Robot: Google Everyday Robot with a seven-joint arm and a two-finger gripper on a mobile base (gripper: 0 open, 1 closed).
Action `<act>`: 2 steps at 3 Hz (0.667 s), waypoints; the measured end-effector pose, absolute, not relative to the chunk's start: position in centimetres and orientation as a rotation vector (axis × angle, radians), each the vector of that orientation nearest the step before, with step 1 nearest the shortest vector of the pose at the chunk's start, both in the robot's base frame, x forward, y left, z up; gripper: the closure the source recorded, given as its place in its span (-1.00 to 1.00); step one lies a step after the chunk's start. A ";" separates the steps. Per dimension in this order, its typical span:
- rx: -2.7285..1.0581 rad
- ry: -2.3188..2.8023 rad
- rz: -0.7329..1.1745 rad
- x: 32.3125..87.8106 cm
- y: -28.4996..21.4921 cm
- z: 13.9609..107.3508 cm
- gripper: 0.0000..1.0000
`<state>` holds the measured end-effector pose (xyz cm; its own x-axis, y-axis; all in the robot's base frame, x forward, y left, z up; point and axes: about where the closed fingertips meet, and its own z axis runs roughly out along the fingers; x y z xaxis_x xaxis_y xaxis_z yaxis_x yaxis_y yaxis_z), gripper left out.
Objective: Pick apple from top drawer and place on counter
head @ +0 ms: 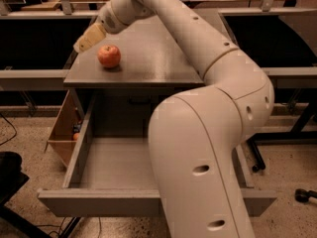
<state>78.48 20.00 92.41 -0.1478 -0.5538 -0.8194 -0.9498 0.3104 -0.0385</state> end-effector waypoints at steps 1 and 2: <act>-1.374 1.819 0.623 76.8 21.3 98.1 -1.00; -1.374 1.798 0.562 75.2 20.9 103.0 -1.00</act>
Offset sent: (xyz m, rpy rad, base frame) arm -0.0607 -0.0040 0.1737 -0.0800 -0.1288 -0.0415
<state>75.18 20.87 102.98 -0.1024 -0.5931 -0.7986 -0.9424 0.3148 -0.1130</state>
